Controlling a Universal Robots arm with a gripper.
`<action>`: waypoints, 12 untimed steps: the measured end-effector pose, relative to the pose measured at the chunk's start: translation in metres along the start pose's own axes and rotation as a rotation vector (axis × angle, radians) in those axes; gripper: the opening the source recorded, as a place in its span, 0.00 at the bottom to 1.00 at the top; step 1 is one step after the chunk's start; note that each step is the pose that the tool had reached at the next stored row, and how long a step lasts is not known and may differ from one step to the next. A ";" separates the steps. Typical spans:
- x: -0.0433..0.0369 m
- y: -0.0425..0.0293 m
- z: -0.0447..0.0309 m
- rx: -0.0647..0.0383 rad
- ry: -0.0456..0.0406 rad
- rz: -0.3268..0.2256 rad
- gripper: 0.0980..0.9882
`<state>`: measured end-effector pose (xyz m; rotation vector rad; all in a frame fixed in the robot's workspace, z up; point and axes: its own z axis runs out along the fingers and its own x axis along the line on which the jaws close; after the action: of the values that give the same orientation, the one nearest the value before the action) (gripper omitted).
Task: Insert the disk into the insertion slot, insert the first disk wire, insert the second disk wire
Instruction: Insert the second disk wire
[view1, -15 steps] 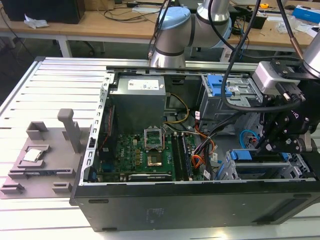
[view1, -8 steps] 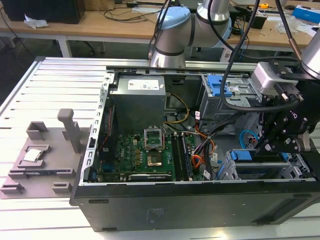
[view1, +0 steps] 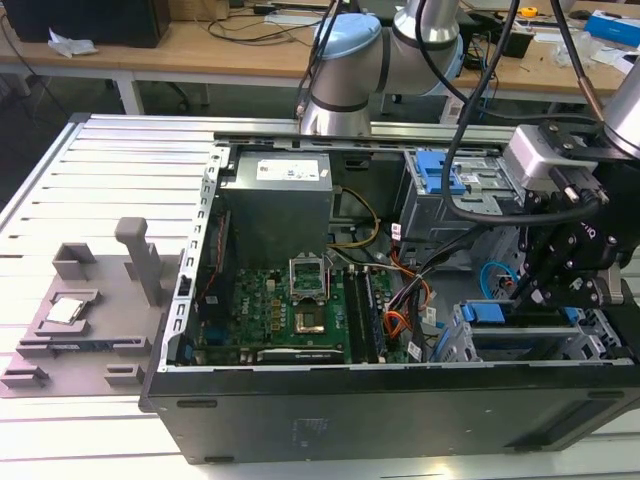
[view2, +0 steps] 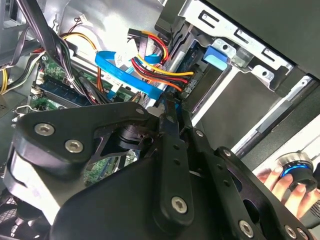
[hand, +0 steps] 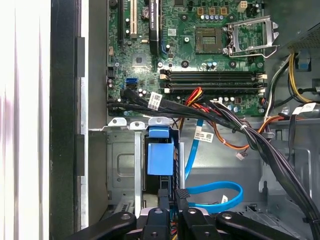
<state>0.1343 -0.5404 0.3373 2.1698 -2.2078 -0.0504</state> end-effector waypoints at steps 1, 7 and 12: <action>-0.0002 0.0000 -0.0004 0.000 0.0024 0.000 0.07; -0.0005 0.0002 -0.0028 0.000 0.0029 -0.007 0.07; -0.0005 0.0004 -0.0072 0.000 0.0029 -0.009 0.07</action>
<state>0.1343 -0.5399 0.3446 2.1781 -2.1971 -0.0474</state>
